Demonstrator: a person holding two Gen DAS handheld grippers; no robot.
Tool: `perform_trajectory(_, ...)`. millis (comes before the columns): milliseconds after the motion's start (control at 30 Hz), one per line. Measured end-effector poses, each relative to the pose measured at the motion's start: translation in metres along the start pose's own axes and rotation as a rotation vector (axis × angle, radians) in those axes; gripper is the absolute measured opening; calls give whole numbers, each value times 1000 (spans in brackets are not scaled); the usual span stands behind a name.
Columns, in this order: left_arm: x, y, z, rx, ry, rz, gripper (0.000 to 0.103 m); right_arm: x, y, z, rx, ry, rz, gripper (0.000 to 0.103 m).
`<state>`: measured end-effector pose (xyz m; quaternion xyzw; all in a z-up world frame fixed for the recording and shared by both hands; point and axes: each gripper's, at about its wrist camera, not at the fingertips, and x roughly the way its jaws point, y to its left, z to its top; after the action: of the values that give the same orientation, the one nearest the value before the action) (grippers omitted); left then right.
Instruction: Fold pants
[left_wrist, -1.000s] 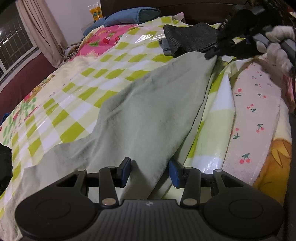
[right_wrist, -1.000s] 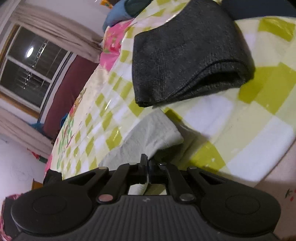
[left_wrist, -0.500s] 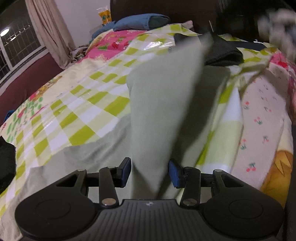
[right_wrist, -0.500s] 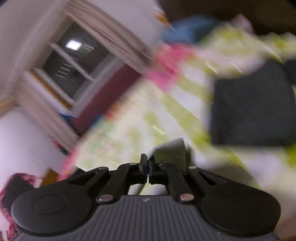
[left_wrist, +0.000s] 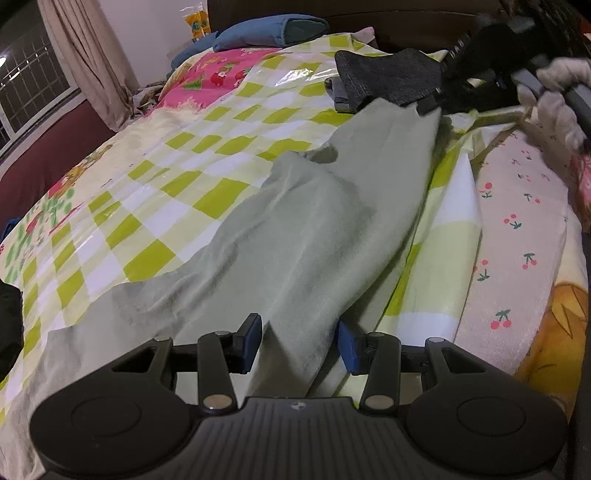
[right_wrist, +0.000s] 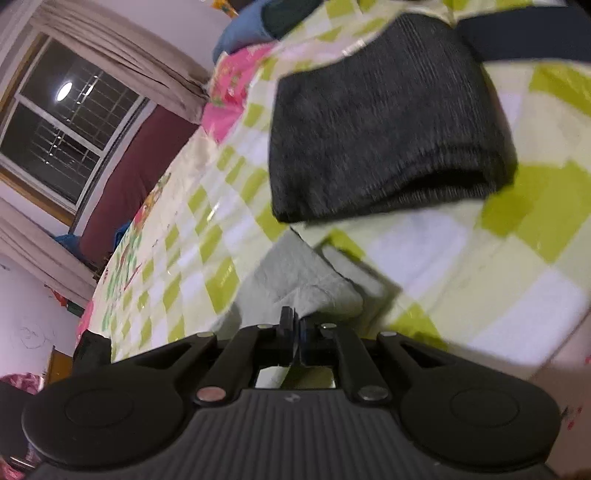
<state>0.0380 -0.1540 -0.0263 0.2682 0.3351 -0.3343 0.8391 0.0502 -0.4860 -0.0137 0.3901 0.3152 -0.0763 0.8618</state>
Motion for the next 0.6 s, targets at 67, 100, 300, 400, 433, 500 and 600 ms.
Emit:
perform_trajectory(67,0,-1,0,2,-1,-2,58,-6,2,5,-7,-14,24,3)
perform_trajectory(100,1,-1,0,1,-2,-3,58,-7,6,7,-15,-27,40,3)
perform_trajectory(300,1,-3,0,2,-2,-11,58,1,0,11,-48,-35,-48,3)
perform_trajectory(400,0,-2,-1,-7,-2,-20,58,3,-7,6,-65,-7,-93,8)
perform_trajectory(433,1,-3,-2,-4,-2,-19,58,2,-9,6,-56,5,-98,11)
perform_trajectory(500,0,-3,-2,0,-2,-18,58,-4,-13,5,-25,2,-93,34)
perform_trajectory(600,-1,-1,-3,-8,-6,-19,58,-22,-22,4,36,-26,-86,39)
